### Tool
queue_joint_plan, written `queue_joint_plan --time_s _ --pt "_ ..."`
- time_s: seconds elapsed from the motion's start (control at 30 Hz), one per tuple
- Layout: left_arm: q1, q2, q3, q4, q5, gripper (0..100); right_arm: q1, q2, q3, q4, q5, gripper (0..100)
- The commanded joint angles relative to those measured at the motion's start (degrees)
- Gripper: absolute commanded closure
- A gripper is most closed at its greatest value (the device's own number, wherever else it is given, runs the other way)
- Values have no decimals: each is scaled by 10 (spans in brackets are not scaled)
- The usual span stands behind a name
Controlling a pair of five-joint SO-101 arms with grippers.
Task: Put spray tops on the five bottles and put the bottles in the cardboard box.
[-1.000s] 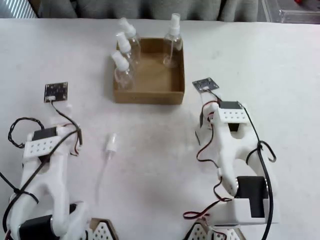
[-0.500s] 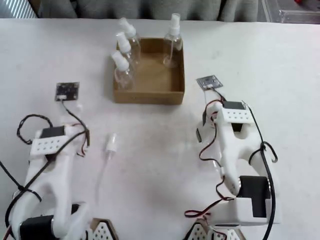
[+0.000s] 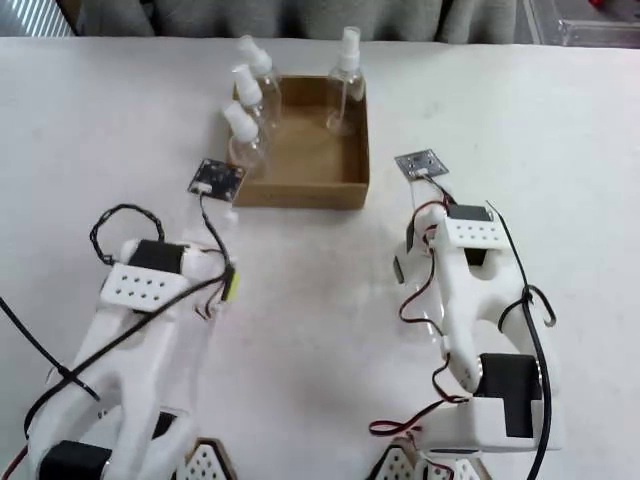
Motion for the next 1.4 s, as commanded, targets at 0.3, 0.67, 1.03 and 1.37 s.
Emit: queue_joint_plan --time_s 0.3,0.67,1.03,1.37 --pt "-4 -18 70 -130 -1 736 10 14 8 -14 2 976" --pt "-31 123 5 -126 15 736 9 15 8 -13 2 976" --pt "-27 211 -48 -109 19 740 9 15 8 -13 2 976" --pt "-26 286 -115 -52 15 972 9 15 8 -13 2 976"
